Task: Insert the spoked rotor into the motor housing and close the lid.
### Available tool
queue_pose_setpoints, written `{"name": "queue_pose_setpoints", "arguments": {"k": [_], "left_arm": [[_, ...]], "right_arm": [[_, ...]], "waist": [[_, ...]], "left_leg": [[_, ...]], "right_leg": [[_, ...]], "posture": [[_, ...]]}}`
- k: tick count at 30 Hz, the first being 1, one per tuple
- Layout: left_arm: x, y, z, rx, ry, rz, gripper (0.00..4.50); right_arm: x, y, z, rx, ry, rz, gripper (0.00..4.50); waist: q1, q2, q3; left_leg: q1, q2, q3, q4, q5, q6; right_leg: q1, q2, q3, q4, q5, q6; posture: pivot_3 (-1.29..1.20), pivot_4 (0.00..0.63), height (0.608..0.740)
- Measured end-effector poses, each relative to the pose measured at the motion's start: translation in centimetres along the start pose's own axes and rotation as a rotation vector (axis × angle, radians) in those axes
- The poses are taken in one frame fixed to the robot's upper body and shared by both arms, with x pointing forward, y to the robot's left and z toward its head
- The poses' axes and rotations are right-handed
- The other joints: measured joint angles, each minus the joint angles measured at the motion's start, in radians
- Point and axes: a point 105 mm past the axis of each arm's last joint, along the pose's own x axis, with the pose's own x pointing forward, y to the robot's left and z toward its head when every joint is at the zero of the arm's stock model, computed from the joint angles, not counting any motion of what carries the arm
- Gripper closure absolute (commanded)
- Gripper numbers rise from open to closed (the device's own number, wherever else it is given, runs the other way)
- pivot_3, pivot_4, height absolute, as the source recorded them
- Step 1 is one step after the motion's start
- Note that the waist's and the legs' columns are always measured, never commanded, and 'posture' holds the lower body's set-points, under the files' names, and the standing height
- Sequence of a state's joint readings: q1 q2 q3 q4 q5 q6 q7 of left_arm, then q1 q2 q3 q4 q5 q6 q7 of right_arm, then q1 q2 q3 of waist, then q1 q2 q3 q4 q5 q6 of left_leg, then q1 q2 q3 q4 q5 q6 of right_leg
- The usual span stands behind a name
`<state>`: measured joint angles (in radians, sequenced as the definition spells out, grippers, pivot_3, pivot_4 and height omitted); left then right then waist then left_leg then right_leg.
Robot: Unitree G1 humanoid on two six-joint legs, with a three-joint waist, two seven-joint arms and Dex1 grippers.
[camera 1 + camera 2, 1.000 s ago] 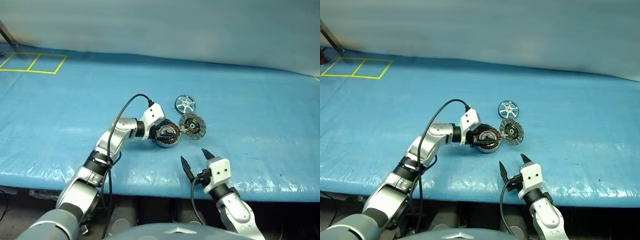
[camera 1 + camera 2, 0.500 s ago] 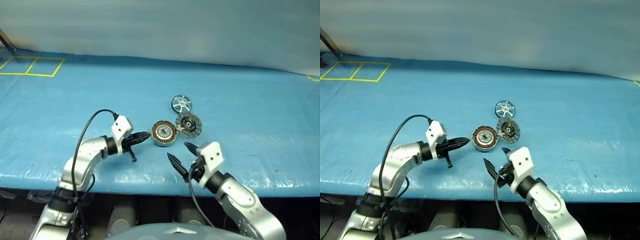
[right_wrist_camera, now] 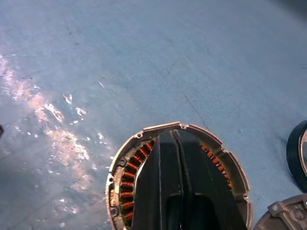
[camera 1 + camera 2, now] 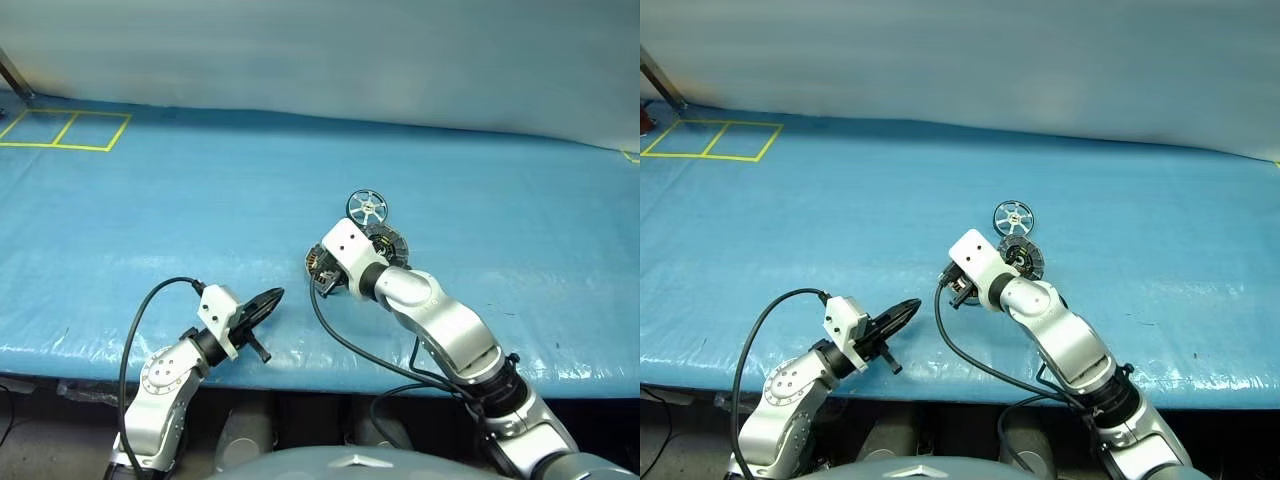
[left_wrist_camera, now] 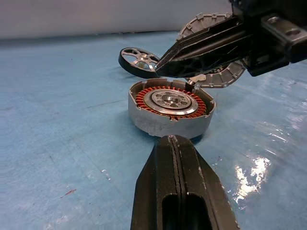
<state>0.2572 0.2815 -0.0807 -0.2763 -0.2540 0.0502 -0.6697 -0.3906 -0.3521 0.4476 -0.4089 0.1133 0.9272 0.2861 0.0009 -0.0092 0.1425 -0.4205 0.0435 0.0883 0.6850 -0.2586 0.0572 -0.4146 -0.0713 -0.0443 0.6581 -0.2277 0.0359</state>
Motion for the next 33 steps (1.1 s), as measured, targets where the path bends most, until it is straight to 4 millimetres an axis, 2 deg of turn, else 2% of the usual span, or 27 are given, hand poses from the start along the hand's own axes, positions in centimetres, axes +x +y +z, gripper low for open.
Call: {"name": "queue_pose_setpoints", "arguments": {"k": [10, 16, 33], "left_arm": [[-0.6, -0.7, -1.0, 0.027, 0.026, 0.013, 4.5], [-0.1, -0.7, -1.1, 0.027, 0.03, -0.007, 4.5], [0.1, -0.4, -1.1, 0.02, 0.027, 0.005, 4.5]], "right_arm": [[0.1, -1.1, -1.6, -0.047, 0.096, -0.035, 4.49], [0.3, -0.2, -2.3, -0.022, 0.112, -0.006, 4.49], [0.7, 1.4, -1.7, -0.001, 0.079, 0.044, 4.49]], "waist": [[-0.012, 0.0, 0.0], [-0.013, 0.0, 0.0], [-0.023, 0.0, 0.0]], "left_leg": [[0.0, 0.001, 0.0, -0.001, 0.0, 0.0], [-0.005, 0.001, 0.001, -0.001, 0.0, -0.001], [-0.005, 0.002, 0.001, -0.001, 0.001, -0.001]], "right_leg": [[-0.006, 0.0, -0.001, 0.0, -0.001, 0.0], [-0.01, 0.001, 0.0, 0.001, -0.001, 0.0], [-0.012, 0.003, 0.0, 0.001, -0.001, 0.0]], "posture": [[0.0, 0.15, 0.74], [0.0, 0.15, 0.74], [0.0, 0.15, 0.74]]}}
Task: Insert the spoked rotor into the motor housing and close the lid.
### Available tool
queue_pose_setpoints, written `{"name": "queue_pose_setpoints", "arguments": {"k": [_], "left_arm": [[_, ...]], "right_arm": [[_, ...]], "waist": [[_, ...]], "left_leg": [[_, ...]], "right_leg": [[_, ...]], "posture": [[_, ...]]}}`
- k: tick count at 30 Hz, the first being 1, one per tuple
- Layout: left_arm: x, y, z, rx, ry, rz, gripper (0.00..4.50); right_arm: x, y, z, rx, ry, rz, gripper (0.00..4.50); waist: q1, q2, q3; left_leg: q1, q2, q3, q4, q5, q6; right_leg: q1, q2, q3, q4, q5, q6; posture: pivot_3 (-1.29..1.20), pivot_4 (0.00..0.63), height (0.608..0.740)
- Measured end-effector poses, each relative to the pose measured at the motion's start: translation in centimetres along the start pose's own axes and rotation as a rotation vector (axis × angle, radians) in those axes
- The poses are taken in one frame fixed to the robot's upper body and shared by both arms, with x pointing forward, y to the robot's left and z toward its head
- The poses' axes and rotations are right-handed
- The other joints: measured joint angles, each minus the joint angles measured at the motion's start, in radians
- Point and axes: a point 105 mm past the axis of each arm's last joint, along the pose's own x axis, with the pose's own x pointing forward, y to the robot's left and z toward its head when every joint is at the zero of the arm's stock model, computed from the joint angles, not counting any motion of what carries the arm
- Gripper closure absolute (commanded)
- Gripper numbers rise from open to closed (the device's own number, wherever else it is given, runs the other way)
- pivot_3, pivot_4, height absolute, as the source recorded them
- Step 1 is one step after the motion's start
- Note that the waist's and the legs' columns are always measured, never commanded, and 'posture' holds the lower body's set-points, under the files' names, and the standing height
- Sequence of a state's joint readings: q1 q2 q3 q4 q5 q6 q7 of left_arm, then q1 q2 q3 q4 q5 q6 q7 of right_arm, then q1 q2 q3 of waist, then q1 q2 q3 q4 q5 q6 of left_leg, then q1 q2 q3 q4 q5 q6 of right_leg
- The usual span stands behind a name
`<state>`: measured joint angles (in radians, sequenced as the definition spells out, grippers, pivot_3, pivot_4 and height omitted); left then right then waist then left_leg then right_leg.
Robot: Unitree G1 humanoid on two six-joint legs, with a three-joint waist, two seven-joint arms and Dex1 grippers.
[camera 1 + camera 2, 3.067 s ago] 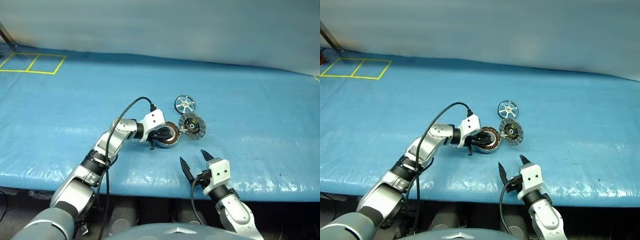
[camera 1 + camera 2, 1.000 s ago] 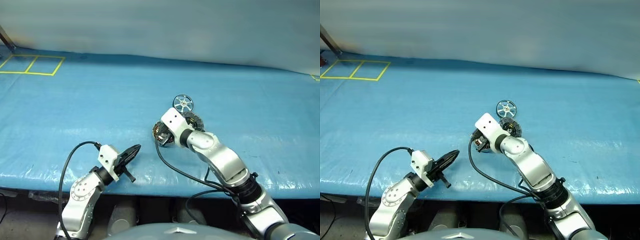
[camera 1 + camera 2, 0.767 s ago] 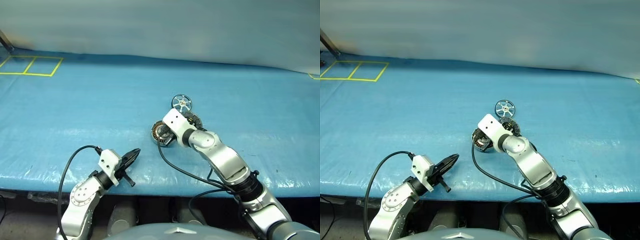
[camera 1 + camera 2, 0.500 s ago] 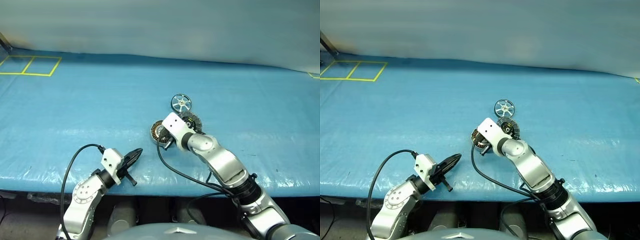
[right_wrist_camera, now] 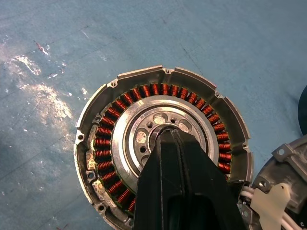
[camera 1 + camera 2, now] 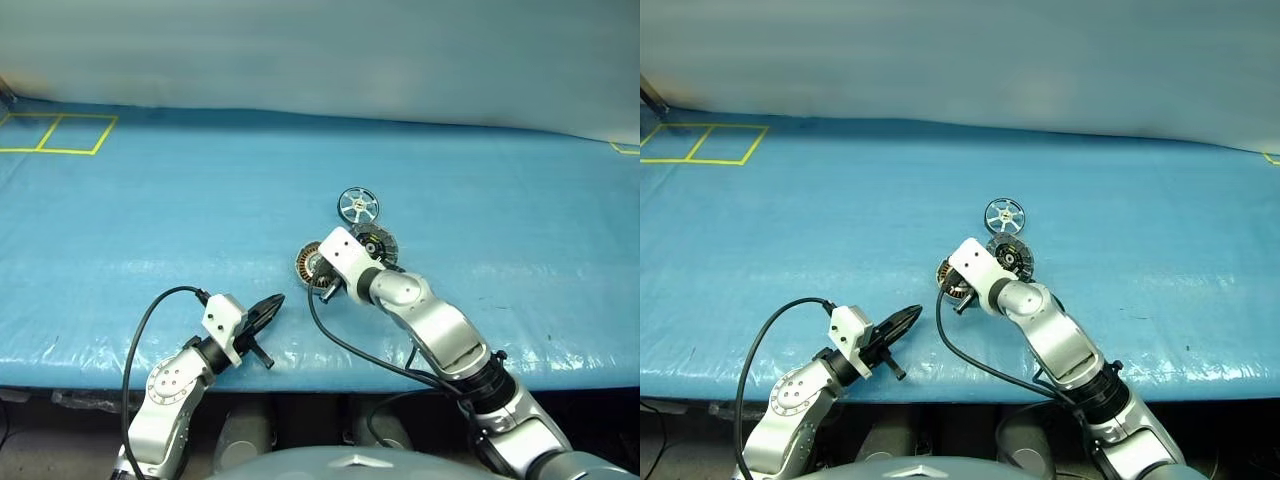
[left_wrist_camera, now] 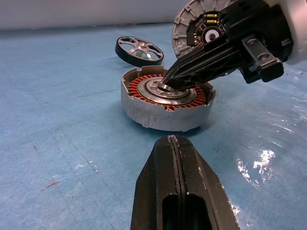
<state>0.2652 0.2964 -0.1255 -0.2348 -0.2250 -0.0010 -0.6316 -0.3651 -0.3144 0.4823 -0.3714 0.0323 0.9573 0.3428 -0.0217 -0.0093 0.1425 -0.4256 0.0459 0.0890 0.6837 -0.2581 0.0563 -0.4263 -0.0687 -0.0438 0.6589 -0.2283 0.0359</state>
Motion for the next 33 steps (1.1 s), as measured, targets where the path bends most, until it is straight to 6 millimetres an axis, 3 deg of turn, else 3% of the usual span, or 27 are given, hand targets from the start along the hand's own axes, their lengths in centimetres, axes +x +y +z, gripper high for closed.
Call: {"name": "queue_pose_setpoints", "arguments": {"k": [33], "left_arm": [[0.05, 0.17, -0.5, -0.009, 0.028, 0.018, 4.5]], "right_arm": [[-0.53, 0.44, 0.79, 0.025, -0.062, 0.032, 4.49]], "waist": [[0.002, 0.0, 0.0]], "left_leg": [[-0.003, 0.0, 0.0, 0.0, 0.0, 0.0]], "right_leg": [[-0.002, -0.001, 0.0, 0.0, 0.0, 0.0]], "posture": [[0.0, 0.15, 0.74]]}}
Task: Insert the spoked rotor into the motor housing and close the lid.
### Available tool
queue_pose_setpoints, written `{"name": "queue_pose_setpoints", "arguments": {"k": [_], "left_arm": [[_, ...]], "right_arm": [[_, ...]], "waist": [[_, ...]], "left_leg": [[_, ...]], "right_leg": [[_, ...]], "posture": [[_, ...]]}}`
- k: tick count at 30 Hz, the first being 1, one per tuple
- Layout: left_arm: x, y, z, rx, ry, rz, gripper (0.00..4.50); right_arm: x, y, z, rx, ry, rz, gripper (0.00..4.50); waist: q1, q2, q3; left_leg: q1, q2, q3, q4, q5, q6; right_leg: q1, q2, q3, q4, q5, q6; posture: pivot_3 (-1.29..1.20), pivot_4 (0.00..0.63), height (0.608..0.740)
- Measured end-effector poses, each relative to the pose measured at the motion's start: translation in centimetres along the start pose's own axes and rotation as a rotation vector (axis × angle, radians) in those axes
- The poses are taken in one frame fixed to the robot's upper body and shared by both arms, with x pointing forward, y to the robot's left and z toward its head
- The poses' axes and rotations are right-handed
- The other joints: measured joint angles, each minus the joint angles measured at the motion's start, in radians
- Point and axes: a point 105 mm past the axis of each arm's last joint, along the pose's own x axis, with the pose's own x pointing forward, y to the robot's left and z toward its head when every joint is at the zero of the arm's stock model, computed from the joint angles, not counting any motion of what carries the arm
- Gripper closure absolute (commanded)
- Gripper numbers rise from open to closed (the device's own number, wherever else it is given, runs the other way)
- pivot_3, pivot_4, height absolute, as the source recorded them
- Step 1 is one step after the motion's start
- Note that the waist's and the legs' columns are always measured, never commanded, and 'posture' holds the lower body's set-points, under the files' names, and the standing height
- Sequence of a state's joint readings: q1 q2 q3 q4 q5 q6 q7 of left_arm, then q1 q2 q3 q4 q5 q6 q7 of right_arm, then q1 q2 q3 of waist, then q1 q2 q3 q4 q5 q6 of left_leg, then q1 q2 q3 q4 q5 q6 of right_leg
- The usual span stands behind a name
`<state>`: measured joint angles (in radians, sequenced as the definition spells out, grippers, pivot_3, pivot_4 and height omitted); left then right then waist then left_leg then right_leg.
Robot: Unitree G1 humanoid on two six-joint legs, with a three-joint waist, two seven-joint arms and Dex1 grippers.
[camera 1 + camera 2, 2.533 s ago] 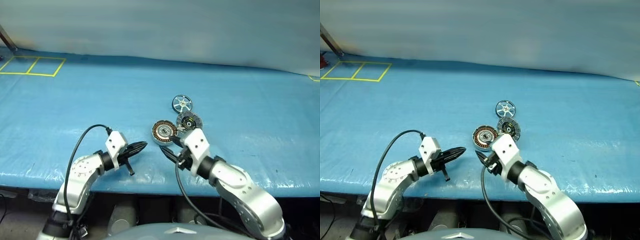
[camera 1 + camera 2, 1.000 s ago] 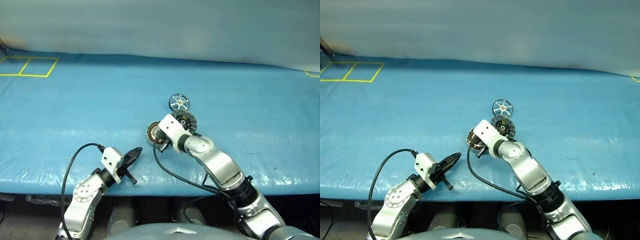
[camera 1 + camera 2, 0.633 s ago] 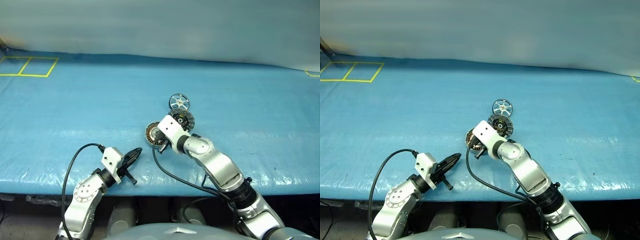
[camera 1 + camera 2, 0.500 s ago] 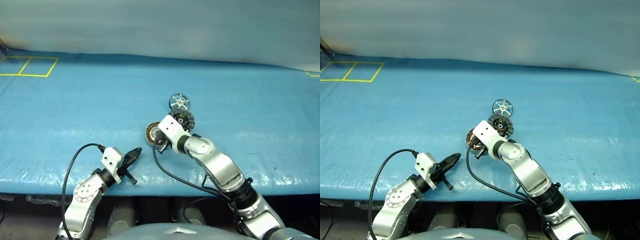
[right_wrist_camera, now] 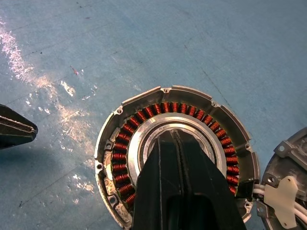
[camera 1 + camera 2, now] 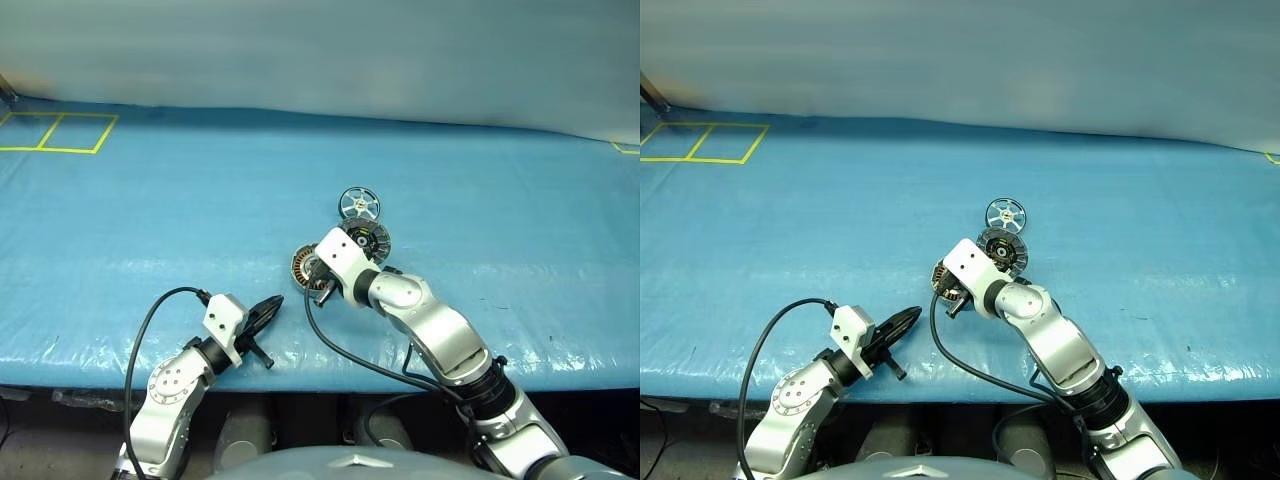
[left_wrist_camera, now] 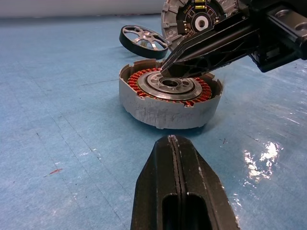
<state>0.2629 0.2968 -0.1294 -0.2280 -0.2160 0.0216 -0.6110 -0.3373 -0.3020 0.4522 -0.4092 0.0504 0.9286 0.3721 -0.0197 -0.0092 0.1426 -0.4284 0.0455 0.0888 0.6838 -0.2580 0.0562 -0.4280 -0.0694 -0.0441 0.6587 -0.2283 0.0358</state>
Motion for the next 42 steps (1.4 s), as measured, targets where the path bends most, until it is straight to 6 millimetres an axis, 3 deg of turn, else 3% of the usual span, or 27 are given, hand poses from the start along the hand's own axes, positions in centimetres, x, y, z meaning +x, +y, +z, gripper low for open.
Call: {"name": "queue_pose_setpoints", "arguments": {"k": [5, 8, 15, 19, 21, 23, 26, 28, 31, 34, 38, 40, 42], "left_arm": [[0.0, 0.0, -0.1, -0.003, 0.003, 0.006, 4.5], [0.0, 0.1, -0.2, -0.004, 0.006, 0.005, 4.5], [0.0, 0.2, -0.5, -0.01, 0.016, 0.003, 4.5], [0.1, 0.2, -0.5, -0.008, 0.015, 0.002, 4.5], [0.2, 0.3, -0.3, -0.004, 0.011, -0.001, 4.5], [0.3, 0.3, -0.3, -0.003, 0.01, -0.004, 4.5], [0.3, 0.2, -0.3, -0.002, 0.011, -0.011, 4.5], [0.5, 0.2, -0.2, 0.003, 0.005, -0.019, 4.5], [0.7, 0.1, 0.2, 0.014, -0.008, -0.033, 4.5], [0.6, 0.1, 0.1, 0.013, -0.005, -0.033, 4.5], [0.5, -0.1, -0.2, 0.008, 0.004, -0.035, 4.5], [0.2, -0.1, -0.5, 0.008, 0.019, -0.037, 4.5], [0.2, -0.2, -0.5, 0.01, 0.02, -0.039, 4.5]], "right_arm": [[-1.7, -1.3, 1.4, 0.116, -0.088, -0.014, 4.49], [-2.3, -2.2, 1.0, 0.121, -0.084, -0.045, 4.49], [-1.9, -1.3, 1.2, 0.14, -0.094, -0.034, 4.49], [-1.8, -1.5, 4.1, 0.269, -0.246, -0.022, 4.49], [-3.1, -4.6, 8.2, 0.277, -0.399, -0.082, 4.49], [-5.1, -8.0, 11.3, 0.219, -0.504, -0.175, 4.13], [-7.8, -13.4, 13.8, 0.086, -0.531, -0.344, 3.25], [-8.2, -16.3, 13.4, 0.05, -0.481, -0.423, 2.59], [-8.0, -20.5, 10.9, 0.011, -0.345, -0.52, 1.62], [-6.5, -21.6, 8.0, -0.064, -0.188, -0.465, 0.66], [-3.0, -20.8, 4.0, -0.068, 0.035, -0.319, 0.66], [-0.9, -19.9, 3.3, 0.013, 0.096, -0.257, 0.66], [0.5, -19.1, 3.9, 0.044, 0.104, -0.218, 0.66]], "waist": [[0.004, 0.0, 0.0], [0.005, 0.0, 0.0], [0.003, 0.0, 0.0], [0.002, 0.0, 0.001], [0.002, 0.002, 0.003], [0.005, 0.002, 0.003], [0.01, 0.002, 0.003], [0.007, 0.002, 0.003], [0.006, 0.002, 0.003], [-0.003, 0.003, 0.003], [-0.015, 0.004, 0.004], [-0.02, 0.006, 0.005], [-0.019, 0.007, 0.006]], "left_leg": [[-0.001, 0.0, 0.0, 0.0, 0.0, 0.0], [-0.001, 0.0, 0.0, 0.0, 0.0, 0.0], [-0.001, 0.0, 0.0, 0.0, 0.0, 0.0], [-0.002, 0.0, 0.0, 0.0, 0.0, 0.0], [-0.003, 0.0, 0.001, 0.001, 0.001, 0.0], [-0.001, -0.001, 0.0, 0.001, 0.001, 0.0], [-0.001, -0.002, 0.0, 0.0, 0.001, 0.001], [-0.002, -0.002, 0.002, -0.001, 0.001, 0.002], [-0.003, -0.002, 0.004, -0.003, 0.001, 0.002], [-0.002, 0.0, 0.005, -0.004, 0.001, 0.002], [-0.002, 0.001, 0.006, -0.004, 0.002, 0.001], [-0.002, 0.002, 0.007, -0.004, 0.002, 0.001], [-0.002, 0.002, 0.007, -0.004, 0.002, 0.0]], "right_leg": [[0.0, 0.0, 0.0, 0.0, 0.0, 0.0], [-0.001, 0.0, 0.0, 0.0, 0.0, 0.0], [0.0, 0.0, 0.0, 0.0, 0.0, 0.0], [0.001, 0.001, 0.0, 0.001, 0.0, 0.0], [0.0, 0.001, 0.002, 0.0, 0.002, 0.003], [-0.001, 0.0, 0.0, -0.001, 0.002, 0.003], [0.0, -0.002, -0.001, -0.002, 0.002, 0.002], [0.002, -0.002, 0.001, -0.001, 0.002, 0.002], [0.001, -0.001, 0.002, -0.001, 0.002, 0.002], [0.0, 0.001, 0.004, -0.001, 0.003, 0.005], [-0.001, 0.003, 0.005, 0.0, 0.003, 0.005], [-0.001, 0.004, 0.006, 0.001, 0.004, 0.006], [-0.001, 0.004, 0.006, 0.001, 0.004, 0.006]], "posture": [[0.0, 0.15, 0.74], [0.0, 0.15, 0.74], [0.0, 0.15, 0.74], [0.0, 0.15, 0.74], [0.0, 0.15, 0.74], [0.0, 0.15, 0.74], [0.0, 0.15, 0.74], [0.0, 0.15, 0.74], [0.0, 0.15, 0.74], [0.0, 0.15, 0.74], [0.0, 0.15, 0.74], [0.0, 0.15, 0.74], [0.0, 0.15, 0.74]]}}
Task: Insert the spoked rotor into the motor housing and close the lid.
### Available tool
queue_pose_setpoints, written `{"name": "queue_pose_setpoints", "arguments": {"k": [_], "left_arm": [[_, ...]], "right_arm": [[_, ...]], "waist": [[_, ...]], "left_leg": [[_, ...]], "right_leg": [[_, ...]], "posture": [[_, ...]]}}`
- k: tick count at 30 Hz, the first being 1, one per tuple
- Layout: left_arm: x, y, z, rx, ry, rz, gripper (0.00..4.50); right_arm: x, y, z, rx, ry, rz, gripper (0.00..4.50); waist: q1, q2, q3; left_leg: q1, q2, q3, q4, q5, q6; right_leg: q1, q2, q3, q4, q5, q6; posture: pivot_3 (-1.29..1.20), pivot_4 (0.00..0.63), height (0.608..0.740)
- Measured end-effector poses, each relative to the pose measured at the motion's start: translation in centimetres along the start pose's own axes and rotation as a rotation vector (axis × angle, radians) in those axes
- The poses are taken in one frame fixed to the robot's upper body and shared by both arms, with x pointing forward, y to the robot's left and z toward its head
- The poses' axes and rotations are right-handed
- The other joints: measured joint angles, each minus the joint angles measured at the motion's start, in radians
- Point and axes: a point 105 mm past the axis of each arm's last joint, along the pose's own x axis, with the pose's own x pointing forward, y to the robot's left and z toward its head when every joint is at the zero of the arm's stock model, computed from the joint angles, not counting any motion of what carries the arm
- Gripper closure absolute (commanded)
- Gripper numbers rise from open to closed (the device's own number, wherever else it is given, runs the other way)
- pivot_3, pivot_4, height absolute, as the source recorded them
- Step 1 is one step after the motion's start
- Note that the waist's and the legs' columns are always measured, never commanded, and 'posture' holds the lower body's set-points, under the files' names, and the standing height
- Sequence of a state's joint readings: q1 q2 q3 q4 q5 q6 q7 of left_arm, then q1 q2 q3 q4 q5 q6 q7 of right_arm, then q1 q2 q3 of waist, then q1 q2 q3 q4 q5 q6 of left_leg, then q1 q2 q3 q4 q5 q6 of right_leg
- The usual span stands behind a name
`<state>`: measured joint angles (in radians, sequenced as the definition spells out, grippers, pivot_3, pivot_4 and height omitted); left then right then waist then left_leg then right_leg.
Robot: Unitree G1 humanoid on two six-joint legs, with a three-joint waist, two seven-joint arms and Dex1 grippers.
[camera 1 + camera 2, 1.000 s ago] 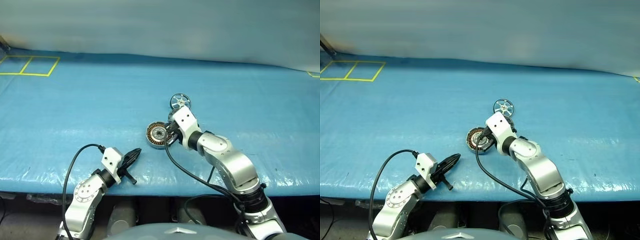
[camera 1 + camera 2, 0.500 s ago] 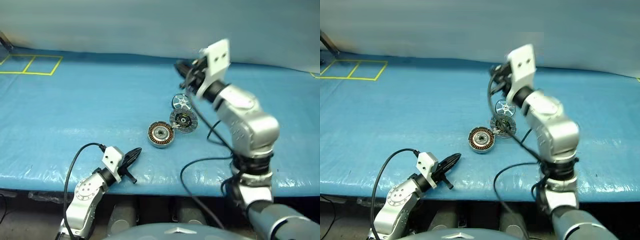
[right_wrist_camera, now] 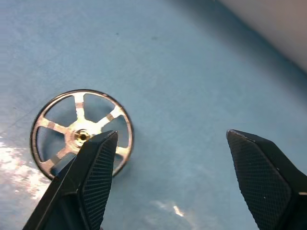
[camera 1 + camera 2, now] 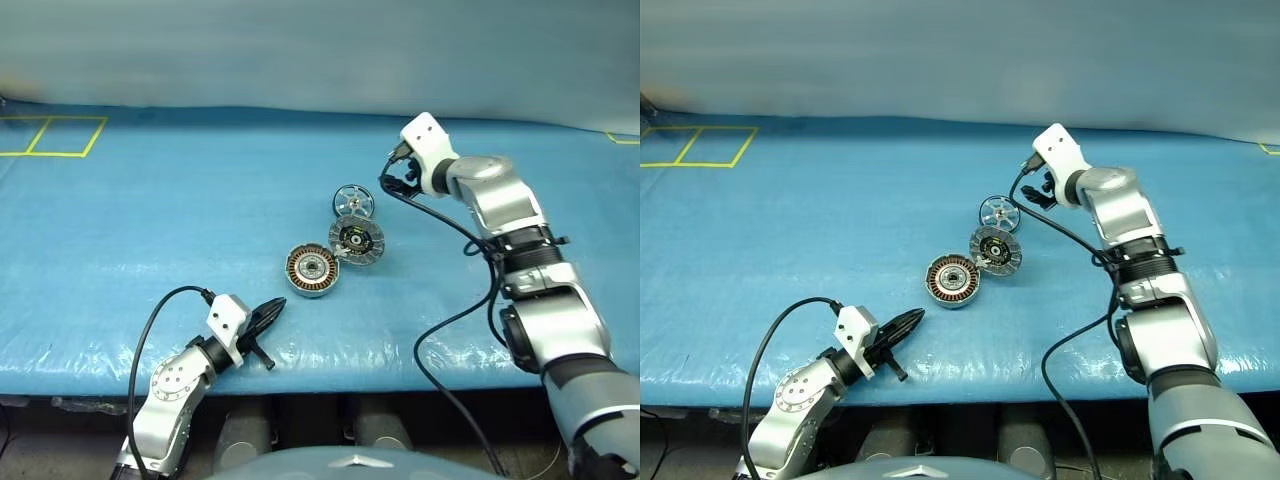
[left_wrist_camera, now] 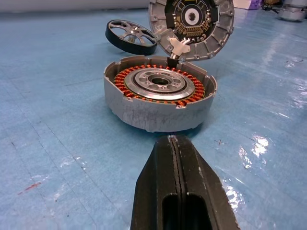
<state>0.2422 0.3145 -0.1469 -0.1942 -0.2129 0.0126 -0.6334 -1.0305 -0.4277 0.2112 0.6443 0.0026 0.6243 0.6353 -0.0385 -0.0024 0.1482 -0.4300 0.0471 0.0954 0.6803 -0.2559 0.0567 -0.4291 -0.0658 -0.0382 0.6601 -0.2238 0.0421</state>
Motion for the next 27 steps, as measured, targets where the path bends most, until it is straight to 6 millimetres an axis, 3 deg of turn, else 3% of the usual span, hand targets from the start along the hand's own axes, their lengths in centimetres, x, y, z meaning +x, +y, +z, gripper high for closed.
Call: {"name": "queue_pose_setpoints", "arguments": {"k": [5, 10, 27], "left_arm": [[-0.1, 0.0, -0.2, 0.003, 0.012, 0.01, 4.5], [-0.4, 0.0, -0.6, 0.002, 0.025, 0.027, 4.5], [-0.5, 0.0, -0.4, 0.007, 0.01, 0.043, 4.5]], "right_arm": [[1.9, 2.3, 1.4, -0.002, 0.037, 0.065, 0.66], [3.2, 4.1, -0.2, -0.018, 0.127, 0.119, 0.66], [2.7, 2.7, -1.5, -0.043, 0.184, 0.099, 0.66]], "waist": [[0.007, 0.0, 0.0], [0.013, 0.0, 0.0], [0.007, 0.001, 0.0]], "left_leg": [[-0.001, -0.001, -0.001, 0.0, 0.0, 0.0], [-0.001, -0.001, 0.0, 0.0, 0.0, 0.0], [-0.001, -0.001, 0.0, 0.0, 0.0, 0.0]], "right_leg": [[0.0, -0.001, 0.0, -0.001, 0.0, 0.0], [0.0, -0.002, 0.0, -0.001, 0.001, 0.001], [0.0, -0.002, -0.001, 0.0, 0.001, 0.001]], "posture": [[0.0, 0.15, 0.74], [0.0, 0.15, 0.74], [0.0, 0.15, 0.74]]}}
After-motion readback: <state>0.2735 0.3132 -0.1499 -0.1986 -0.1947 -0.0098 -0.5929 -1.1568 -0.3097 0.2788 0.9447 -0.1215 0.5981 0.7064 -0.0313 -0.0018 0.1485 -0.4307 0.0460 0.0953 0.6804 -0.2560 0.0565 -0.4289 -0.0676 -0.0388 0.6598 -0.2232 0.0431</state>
